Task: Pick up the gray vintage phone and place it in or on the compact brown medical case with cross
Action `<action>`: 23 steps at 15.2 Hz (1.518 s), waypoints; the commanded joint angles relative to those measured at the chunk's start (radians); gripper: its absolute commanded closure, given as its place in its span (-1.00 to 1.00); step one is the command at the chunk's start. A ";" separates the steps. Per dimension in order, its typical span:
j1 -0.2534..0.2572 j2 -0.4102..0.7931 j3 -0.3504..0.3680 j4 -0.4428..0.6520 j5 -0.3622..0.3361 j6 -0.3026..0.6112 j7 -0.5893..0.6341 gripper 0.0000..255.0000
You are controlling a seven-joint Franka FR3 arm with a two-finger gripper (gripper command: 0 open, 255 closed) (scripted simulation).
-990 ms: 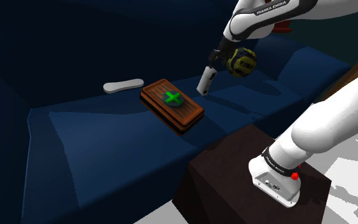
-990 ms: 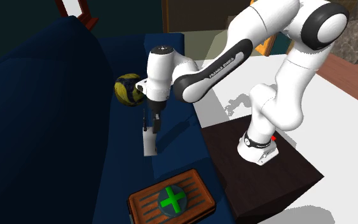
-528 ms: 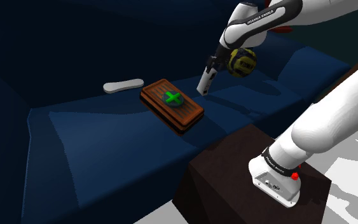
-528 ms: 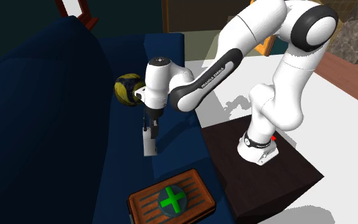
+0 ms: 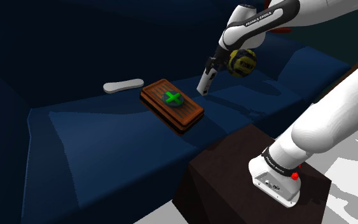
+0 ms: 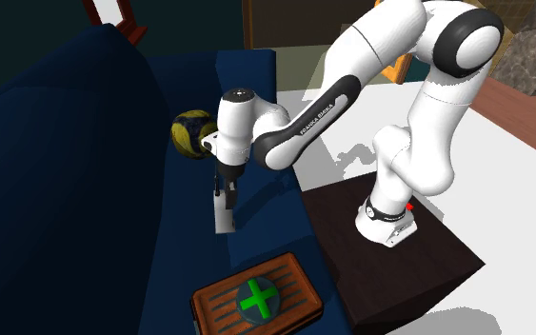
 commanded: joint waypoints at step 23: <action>-0.001 -0.095 0.008 0.089 -0.018 -0.183 0.013 1.00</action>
